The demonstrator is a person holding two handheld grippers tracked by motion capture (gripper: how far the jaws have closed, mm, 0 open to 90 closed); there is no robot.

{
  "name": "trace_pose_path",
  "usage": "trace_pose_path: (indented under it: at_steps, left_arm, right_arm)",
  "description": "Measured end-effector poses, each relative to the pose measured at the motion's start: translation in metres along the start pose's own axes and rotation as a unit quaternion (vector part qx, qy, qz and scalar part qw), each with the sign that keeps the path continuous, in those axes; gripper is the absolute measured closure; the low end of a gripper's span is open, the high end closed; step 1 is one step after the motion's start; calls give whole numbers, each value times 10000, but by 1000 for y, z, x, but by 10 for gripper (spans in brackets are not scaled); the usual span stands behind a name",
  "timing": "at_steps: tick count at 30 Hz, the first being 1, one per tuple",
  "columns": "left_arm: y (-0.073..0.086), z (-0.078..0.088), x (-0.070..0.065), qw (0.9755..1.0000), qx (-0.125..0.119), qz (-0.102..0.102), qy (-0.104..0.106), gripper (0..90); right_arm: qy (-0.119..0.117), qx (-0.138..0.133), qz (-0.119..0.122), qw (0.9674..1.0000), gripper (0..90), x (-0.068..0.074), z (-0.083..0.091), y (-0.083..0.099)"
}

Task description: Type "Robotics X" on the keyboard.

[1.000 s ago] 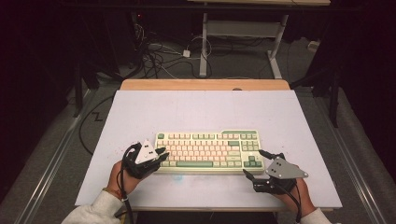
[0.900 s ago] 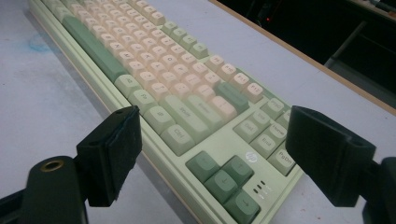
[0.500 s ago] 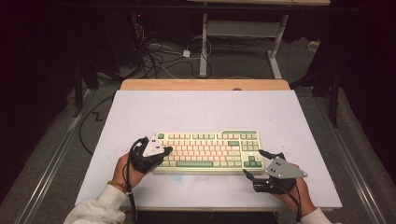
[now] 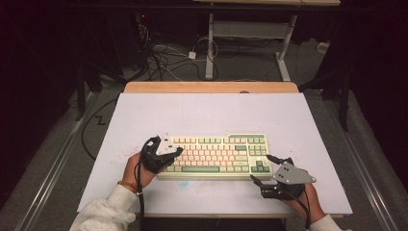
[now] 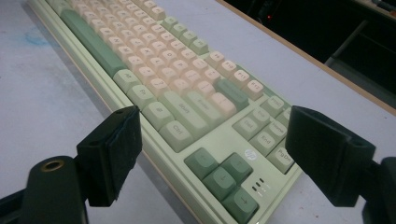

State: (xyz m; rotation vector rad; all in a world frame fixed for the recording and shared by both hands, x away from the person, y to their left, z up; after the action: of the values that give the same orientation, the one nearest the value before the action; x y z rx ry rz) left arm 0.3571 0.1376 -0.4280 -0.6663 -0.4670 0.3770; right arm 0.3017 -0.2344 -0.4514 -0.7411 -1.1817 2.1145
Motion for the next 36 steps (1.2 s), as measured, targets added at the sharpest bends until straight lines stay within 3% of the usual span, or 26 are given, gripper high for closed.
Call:
trace_pose_path:
  at_steps: [23,36]
  left_arm:
    - [-24,-39,-2,9987,286,-227,351,876]
    - [-31,-59,-1,9975,515,-271,396,875]
  right_arm:
    - [-38,124,55,9999,195,2,-4,2]
    - [-54,156,103,9998,196,2,-4,2]
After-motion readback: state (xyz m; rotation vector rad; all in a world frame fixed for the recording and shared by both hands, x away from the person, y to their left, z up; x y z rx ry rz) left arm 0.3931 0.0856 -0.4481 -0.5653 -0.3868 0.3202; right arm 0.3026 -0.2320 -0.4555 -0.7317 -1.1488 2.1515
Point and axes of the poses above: each handheld gripper's, and its own axes: z roughly backward along the jaws, y roughly out of its underside, x roughly to its left, the point moved 1 cm from there along -z, roughly forward along the jaws, and after that the axes turned 9 degrees about -z, right-handed, at the moved point
